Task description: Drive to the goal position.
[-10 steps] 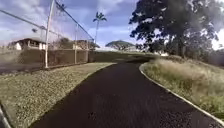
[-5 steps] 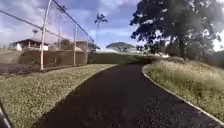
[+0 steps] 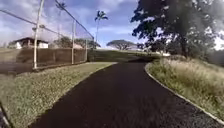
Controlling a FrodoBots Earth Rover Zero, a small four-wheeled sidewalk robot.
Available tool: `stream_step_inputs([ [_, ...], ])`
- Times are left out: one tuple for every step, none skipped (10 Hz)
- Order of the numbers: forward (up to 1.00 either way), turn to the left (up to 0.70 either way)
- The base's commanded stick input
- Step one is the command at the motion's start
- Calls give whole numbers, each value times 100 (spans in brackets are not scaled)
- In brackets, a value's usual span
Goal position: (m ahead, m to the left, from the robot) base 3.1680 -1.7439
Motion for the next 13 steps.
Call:
stream_step_inputs([
  [70, 0],
  [70, 0],
  [70, 0],
  [70, 0],
  [70, 0],
  [70, -34],
  [70, -35],
  [70, -35],
  [70, -35],
  [70, -35],
  [70, -35],
  [70, -25],
  [70, -6],
])
